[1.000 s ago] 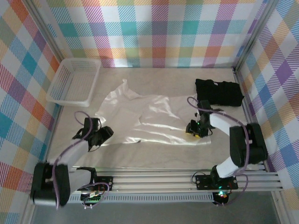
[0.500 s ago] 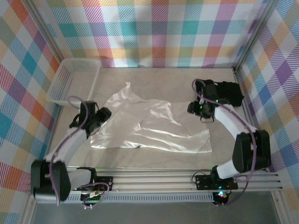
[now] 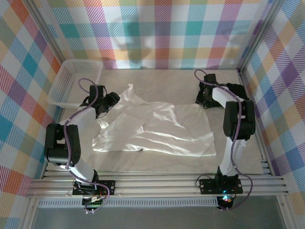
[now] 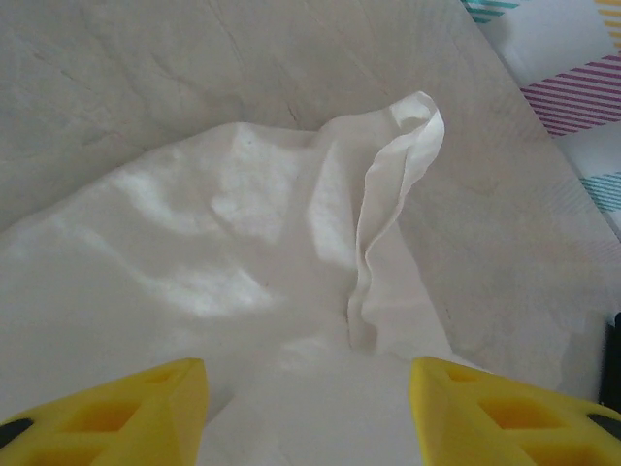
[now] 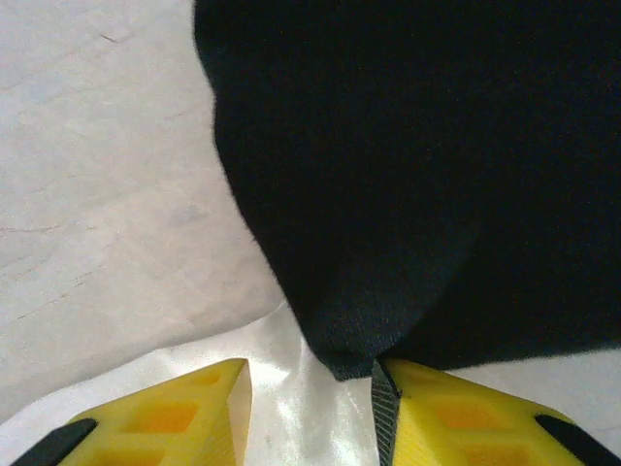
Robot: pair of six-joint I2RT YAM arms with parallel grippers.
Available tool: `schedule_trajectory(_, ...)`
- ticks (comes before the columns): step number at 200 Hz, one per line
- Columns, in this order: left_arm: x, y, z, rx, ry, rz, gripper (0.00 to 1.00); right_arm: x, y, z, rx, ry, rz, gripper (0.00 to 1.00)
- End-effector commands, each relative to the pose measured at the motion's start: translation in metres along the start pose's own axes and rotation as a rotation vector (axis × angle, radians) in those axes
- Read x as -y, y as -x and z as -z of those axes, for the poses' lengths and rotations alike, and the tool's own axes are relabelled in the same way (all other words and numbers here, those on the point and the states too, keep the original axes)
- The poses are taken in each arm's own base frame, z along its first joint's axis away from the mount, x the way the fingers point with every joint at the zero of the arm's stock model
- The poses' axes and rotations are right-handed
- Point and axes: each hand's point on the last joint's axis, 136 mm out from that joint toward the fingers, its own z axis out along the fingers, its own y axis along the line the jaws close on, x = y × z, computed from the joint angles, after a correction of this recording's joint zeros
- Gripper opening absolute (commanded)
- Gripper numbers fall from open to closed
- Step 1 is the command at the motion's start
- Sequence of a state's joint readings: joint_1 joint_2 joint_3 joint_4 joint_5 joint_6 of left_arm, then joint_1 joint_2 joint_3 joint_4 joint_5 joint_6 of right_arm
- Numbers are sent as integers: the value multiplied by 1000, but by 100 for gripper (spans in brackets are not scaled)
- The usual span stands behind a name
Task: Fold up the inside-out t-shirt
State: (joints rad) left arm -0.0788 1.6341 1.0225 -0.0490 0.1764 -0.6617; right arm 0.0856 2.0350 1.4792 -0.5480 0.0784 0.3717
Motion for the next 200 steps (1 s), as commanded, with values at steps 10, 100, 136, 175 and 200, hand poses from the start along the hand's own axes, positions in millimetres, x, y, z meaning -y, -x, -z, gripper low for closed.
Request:
schedule_trajectory(10,16,4,-8,-10,-45,-24,57,1,-4,-8,-47,-32,30,38)
schedule_trajectory(100,20,4,-36,-62,-37,-25,57,-12,1,-1,-43,29,49,13)
schedule_trajectory(136,22,4,-39,-69,-38,-27,57,-24,5,16,-4,91,51,14)
schedule_trajectory(175,23,5,-40,-71,-37,-31,57,-27,5,18,-1,102,61,9)
schedule_trajectory(200,27,8,-47,-77,-39,-32,57,-25,6,18,6,88,69,4)
